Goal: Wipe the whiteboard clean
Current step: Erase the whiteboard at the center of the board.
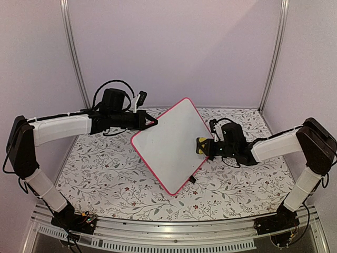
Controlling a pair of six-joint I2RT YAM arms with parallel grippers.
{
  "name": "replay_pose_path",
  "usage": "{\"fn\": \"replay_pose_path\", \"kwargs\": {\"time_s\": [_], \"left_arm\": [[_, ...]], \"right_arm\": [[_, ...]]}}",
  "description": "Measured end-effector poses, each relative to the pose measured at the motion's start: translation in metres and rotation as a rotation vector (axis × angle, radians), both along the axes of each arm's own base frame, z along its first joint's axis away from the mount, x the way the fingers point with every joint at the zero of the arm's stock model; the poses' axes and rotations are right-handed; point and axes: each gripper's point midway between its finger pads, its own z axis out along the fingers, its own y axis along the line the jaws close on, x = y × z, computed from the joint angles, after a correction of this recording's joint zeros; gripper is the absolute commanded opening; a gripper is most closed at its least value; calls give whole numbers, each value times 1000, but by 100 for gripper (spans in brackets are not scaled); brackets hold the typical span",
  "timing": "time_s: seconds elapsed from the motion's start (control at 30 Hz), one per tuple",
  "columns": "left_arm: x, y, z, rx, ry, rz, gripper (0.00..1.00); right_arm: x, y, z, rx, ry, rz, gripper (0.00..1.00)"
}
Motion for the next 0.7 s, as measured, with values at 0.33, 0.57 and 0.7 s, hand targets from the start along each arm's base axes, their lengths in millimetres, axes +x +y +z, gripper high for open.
{"fn": "replay_pose_path", "kwargs": {"time_s": [0.33, 0.57, 0.7], "left_arm": [[0, 0, 0, -1, -1, -2, 0], [0, 0, 0, -1, -1, -2, 0], [0, 0, 0, -1, -1, -3, 0]], "right_arm": [[-42, 16, -19, -23, 60, 64, 10], [-61, 23, -28, -28, 68, 82, 10], [-73, 34, -26, -21, 49, 108, 10]]}}
